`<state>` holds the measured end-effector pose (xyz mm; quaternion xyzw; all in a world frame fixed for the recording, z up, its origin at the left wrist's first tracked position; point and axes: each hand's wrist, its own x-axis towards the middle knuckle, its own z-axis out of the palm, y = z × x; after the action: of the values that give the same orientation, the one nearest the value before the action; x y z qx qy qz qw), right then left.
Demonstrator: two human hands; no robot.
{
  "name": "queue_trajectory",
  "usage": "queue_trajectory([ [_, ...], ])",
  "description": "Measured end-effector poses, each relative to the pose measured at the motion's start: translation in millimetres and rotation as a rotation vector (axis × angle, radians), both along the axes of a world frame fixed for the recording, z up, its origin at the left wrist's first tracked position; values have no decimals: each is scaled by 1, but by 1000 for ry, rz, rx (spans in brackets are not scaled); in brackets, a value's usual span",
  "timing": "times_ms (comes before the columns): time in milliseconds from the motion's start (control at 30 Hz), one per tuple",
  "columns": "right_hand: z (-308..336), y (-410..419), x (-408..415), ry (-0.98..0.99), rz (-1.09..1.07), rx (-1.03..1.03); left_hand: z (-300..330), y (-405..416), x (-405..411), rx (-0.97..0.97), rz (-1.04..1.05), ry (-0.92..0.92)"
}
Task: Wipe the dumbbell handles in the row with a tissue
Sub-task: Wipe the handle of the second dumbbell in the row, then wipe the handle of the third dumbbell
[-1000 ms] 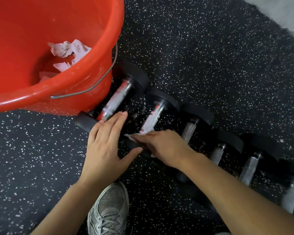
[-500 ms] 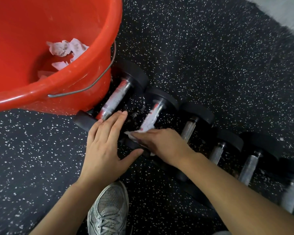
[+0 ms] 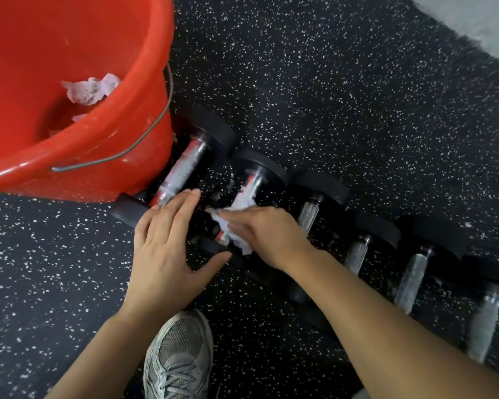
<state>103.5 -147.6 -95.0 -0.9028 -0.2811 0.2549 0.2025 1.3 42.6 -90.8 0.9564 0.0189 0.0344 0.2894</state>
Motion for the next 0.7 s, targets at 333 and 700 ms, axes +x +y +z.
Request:
queue_trajectory([
  [333, 34, -50, -2, -25, -263, 211, 3, -39, 1, -27, -55, -49],
  [700, 13, -115, -3, -262, -185, -289, 3, -85, -2, 0, -233, -57],
])
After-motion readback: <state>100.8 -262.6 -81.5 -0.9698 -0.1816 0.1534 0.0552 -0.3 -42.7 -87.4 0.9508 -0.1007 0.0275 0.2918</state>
